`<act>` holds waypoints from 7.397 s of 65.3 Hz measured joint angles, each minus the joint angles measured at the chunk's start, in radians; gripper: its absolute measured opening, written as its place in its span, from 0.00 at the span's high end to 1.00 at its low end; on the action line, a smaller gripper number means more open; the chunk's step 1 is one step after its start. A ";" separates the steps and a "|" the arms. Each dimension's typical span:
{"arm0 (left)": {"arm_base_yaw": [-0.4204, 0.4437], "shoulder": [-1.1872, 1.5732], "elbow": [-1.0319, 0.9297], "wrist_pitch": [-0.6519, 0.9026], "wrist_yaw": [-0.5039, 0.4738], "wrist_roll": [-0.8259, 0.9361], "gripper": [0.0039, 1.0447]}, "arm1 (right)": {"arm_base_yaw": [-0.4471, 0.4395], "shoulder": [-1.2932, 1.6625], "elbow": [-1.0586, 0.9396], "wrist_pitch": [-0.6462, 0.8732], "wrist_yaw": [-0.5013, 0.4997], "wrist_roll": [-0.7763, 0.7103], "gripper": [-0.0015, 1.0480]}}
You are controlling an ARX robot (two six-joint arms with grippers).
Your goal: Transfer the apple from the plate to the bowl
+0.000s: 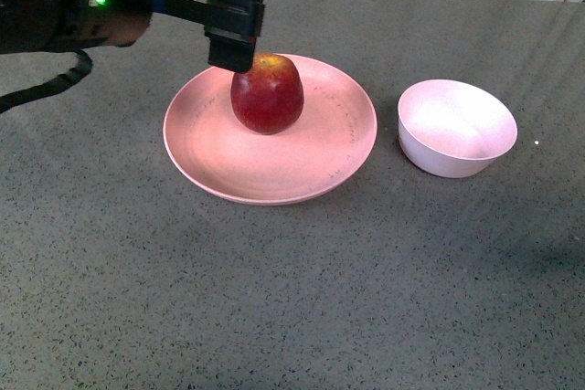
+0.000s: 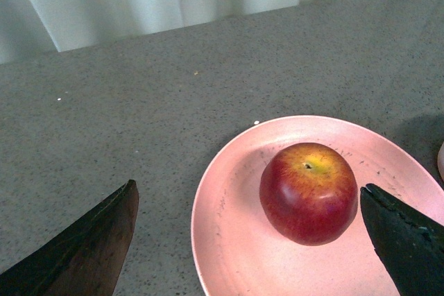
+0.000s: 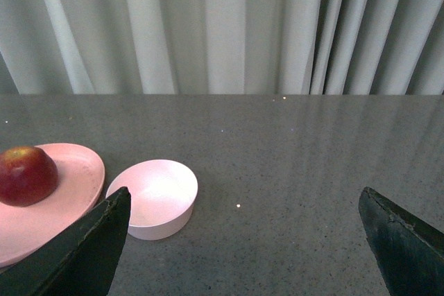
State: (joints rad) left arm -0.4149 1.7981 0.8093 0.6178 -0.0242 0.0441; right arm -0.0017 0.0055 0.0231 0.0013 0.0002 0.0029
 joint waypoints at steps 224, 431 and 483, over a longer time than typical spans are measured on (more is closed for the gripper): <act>-0.364 0.439 0.635 -0.285 0.018 -0.225 0.11 | 0.000 0.000 0.000 0.000 0.000 0.000 0.09; 0.411 -1.505 -0.794 -0.324 0.024 -0.053 0.99 | 0.000 0.000 0.000 0.000 0.000 0.000 0.09; 0.412 -1.783 -0.794 -0.618 0.024 -0.052 0.99 | 0.000 0.000 0.000 0.000 0.000 0.000 0.09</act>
State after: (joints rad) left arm -0.0032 0.0154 0.0151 -0.0002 -0.0002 -0.0082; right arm -0.0017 0.0051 0.0231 0.0013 0.0002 0.0029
